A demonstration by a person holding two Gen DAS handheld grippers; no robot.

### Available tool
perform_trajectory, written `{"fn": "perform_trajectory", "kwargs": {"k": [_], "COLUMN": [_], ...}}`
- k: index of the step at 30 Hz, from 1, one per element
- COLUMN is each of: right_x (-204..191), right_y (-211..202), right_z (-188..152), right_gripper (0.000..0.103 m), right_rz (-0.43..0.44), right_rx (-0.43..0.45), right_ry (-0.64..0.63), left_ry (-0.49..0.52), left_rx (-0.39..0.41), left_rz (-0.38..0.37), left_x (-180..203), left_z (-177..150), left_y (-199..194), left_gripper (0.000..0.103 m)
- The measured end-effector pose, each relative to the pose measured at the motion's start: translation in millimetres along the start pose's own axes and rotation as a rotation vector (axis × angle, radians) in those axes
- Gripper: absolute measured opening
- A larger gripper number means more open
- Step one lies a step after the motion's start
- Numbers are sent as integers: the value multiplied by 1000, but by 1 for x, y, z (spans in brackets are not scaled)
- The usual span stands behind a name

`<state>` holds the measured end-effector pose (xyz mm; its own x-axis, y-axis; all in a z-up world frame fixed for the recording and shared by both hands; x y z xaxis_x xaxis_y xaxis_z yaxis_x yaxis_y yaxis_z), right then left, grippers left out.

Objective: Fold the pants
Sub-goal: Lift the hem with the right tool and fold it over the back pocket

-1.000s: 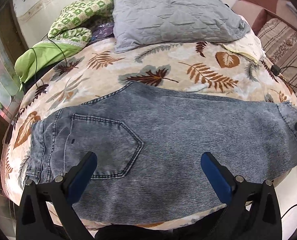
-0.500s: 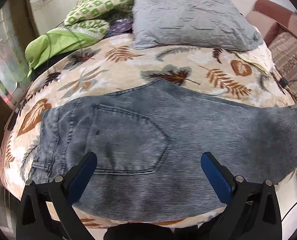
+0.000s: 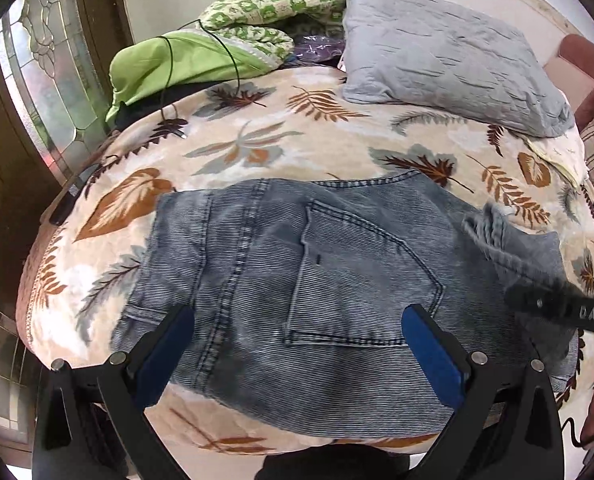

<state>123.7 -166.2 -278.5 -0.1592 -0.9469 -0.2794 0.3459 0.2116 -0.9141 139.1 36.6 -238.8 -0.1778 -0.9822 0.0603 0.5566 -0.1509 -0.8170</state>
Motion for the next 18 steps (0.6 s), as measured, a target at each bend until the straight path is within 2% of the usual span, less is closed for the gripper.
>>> {"fn": "perform_trajectory", "kwargs": {"k": [5,11,12,14,15,18], "right_x": [11,-4,-12,-27,-31,-20], "right_y": [-24,-10,-6,-1,-3,-28], "right_z": [-14,-1,0,0,-2,0], "right_gripper": [25,38,39,47,47,47], "right_rz": [152,215,223,234,242,292], "right_rx": [7,31,27,21,29,113], "right_ry": [4,53,46,10,-6,19], "left_ry": [16,54,60,45,34,14], "left_rx": [1,12,20,32,33,21], "left_rz": [-15,-16,-3,21,28,25], "left_x": [13,25,22,11,7,2], "left_z": [2,2,3,6,8,11], "left_y": [2,-5,-8,-13,-13,-11], "left_gripper": [103,103,103,103,103,103]}}
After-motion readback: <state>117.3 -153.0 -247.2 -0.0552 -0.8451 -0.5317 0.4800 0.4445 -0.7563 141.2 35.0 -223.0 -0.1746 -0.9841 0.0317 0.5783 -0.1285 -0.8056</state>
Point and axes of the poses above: each gripper's, at about its wrist camera, not at the fingertips, and y roughly the way its jaws point, x to its right, z to its top, the point moved 7 cm from there along y, roughly the way its jaws point, and after that the axes turned 8 degrees about -z, right-handed, at the moved point
